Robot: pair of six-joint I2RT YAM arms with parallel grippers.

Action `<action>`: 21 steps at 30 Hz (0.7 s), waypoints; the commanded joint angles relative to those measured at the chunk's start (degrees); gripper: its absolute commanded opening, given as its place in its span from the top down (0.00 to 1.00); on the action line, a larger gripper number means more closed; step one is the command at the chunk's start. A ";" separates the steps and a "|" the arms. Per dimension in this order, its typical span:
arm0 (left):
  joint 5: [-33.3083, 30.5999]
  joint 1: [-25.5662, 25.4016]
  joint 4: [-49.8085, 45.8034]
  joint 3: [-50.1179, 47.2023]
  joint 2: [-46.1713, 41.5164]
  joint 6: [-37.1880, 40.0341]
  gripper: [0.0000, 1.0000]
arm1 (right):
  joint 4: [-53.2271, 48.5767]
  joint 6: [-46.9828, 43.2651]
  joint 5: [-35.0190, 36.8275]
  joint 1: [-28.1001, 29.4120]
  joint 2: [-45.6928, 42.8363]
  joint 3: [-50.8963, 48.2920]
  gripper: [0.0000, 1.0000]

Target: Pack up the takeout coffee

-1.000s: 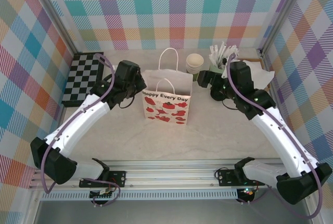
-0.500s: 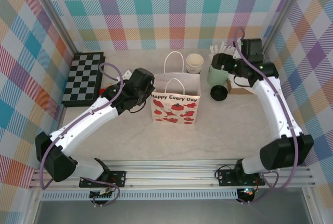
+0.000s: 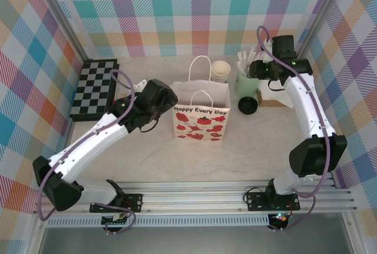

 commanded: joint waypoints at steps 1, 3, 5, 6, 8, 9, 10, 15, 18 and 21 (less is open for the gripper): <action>-0.95 1.52 -2.21 -0.24 -4.28 12.22 0.04 | -2.60 -1.60 1.73 0.24 1.76 2.80 0.58; 3.30 3.18 -0.63 -0.50 -4.63 16.95 0.02 | -1.98 0.46 4.92 0.22 2.31 3.29 0.59; 7.90 4.71 1.37 -0.64 -4.22 20.87 0.02 | -1.29 1.89 3.19 -0.08 3.36 4.82 0.58; 10.31 5.31 2.86 -0.62 -3.71 22.69 0.03 | -1.43 2.49 1.49 -0.09 4.35 6.61 0.57; 13.67 5.83 5.23 -0.28 -2.53 25.76 0.04 | -2.40 3.61 -0.44 -0.10 7.02 11.30 0.56; 14.88 5.92 5.95 0.37 -1.56 27.25 0.06 | -3.48 4.18 -0.36 -0.09 8.99 14.45 0.56; 15.54 5.92 6.17 1.24 -0.35 28.44 0.07 | -4.42 4.31 0.05 -0.09 11.28 17.52 0.57; 17.30 5.92 4.44 5.47 5.66 31.59 0.26 | -8.32 5.40 2.66 -0.18 22.34 31.71 0.59; 20.19 5.84 4.72 6.17 7.13 31.50 0.44 | -9.96 6.22 3.58 -0.19 28.45 40.77 0.61; 24.64 5.84 6.06 5.37 7.01 29.39 0.53 | -13.27 6.37 -1.31 -0.19 33.17 49.40 0.62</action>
